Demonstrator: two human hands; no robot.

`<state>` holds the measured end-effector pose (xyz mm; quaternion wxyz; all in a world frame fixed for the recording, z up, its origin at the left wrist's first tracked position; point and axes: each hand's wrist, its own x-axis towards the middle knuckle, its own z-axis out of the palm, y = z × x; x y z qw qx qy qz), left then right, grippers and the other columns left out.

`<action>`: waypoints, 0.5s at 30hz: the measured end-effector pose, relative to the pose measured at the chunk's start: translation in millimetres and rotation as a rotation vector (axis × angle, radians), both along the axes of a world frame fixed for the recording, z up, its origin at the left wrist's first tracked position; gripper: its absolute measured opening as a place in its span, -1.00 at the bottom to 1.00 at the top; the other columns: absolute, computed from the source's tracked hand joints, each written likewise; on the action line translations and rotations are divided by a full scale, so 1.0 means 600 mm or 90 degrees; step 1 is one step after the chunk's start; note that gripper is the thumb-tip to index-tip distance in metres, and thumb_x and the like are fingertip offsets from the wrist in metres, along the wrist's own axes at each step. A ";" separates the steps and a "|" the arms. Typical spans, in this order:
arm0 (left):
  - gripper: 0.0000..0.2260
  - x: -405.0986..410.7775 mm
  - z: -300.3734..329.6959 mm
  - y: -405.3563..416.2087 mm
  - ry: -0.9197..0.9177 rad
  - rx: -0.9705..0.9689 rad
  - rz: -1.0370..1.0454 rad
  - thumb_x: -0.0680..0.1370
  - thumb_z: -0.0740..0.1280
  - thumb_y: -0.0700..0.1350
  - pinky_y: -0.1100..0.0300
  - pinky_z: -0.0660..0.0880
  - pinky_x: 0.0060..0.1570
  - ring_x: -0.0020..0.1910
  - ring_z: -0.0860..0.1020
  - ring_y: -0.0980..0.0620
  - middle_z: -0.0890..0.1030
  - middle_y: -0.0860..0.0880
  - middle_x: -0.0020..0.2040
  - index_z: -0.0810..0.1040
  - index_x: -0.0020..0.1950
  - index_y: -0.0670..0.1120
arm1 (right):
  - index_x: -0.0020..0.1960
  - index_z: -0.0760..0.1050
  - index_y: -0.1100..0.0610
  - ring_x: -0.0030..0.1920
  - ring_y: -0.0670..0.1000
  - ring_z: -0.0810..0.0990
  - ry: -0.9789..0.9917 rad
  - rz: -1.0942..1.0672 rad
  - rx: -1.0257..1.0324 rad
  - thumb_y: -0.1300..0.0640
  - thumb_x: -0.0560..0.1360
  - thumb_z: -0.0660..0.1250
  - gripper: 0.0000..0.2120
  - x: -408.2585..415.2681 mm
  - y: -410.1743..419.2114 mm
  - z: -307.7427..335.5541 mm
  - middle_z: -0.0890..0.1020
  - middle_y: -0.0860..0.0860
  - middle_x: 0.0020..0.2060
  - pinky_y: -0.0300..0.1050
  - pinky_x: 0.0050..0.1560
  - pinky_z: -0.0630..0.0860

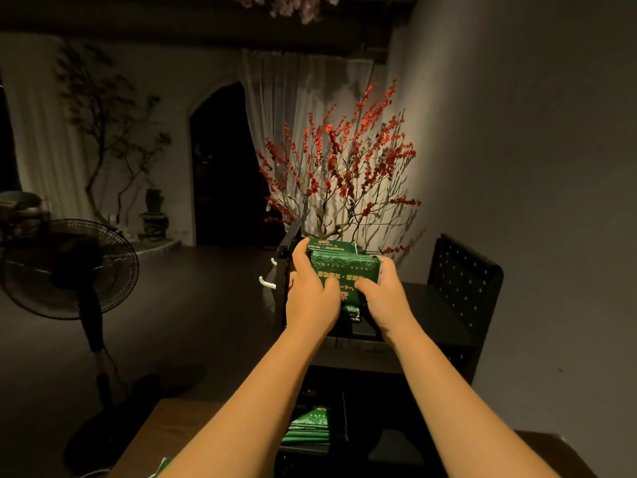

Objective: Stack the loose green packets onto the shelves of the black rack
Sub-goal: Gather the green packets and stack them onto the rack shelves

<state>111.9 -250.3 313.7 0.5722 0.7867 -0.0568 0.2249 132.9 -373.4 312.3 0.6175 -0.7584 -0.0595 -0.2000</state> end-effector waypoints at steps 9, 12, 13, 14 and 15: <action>-0.36 0.004 -0.008 0.006 -0.049 0.055 0.001 0.59 0.26 -0.16 -0.06 0.56 0.03 -0.12 0.51 0.13 0.44 0.08 0.04 -0.01 0.54 0.18 | 0.14 0.41 0.05 0.02 -0.07 0.59 -0.026 -0.034 -0.077 0.31 0.53 0.33 -0.73 0.003 -0.012 0.010 0.59 -0.03 0.02 -0.14 -0.04 0.57; -0.29 0.001 -0.019 0.013 -0.118 0.094 -0.002 0.57 0.31 -0.12 -0.06 0.47 0.23 0.21 0.46 0.07 0.37 -0.06 0.41 -0.04 0.58 0.11 | 0.06 0.43 0.04 0.01 -0.05 0.61 -0.029 -0.025 -0.022 0.33 0.53 0.33 -0.77 -0.004 -0.014 0.032 0.61 -0.02 -0.01 -0.14 -0.06 0.57; -0.27 -0.002 -0.024 0.015 -0.154 0.112 -0.004 0.56 0.31 -0.13 -0.08 0.41 0.33 0.40 0.36 0.00 0.26 -0.06 0.52 -0.05 0.59 0.09 | 0.07 0.45 0.04 0.02 -0.03 0.62 -0.018 -0.025 0.000 0.32 0.53 0.33 -0.78 -0.005 -0.017 0.038 0.62 -0.01 -0.01 -0.12 -0.04 0.57; -0.26 -0.007 -0.030 0.015 -0.186 0.131 -0.008 0.55 0.30 -0.14 -0.10 0.31 0.44 0.54 0.20 -0.04 0.14 -0.05 0.59 -0.06 0.60 0.07 | 0.10 0.47 0.07 0.02 -0.01 0.63 0.002 -0.020 0.017 0.30 0.53 0.33 -0.79 -0.006 -0.019 0.043 0.63 0.01 0.00 -0.07 0.00 0.59; -0.25 -0.014 -0.038 0.014 -0.213 0.156 -0.008 0.54 0.28 -0.15 -0.09 0.17 0.52 0.60 0.02 -0.01 0.04 -0.03 0.62 -0.08 0.61 0.04 | 0.14 0.49 0.11 0.03 0.02 0.65 0.031 -0.009 0.024 0.28 0.52 0.34 -0.79 -0.007 -0.021 0.048 0.65 0.04 0.02 -0.01 0.04 0.60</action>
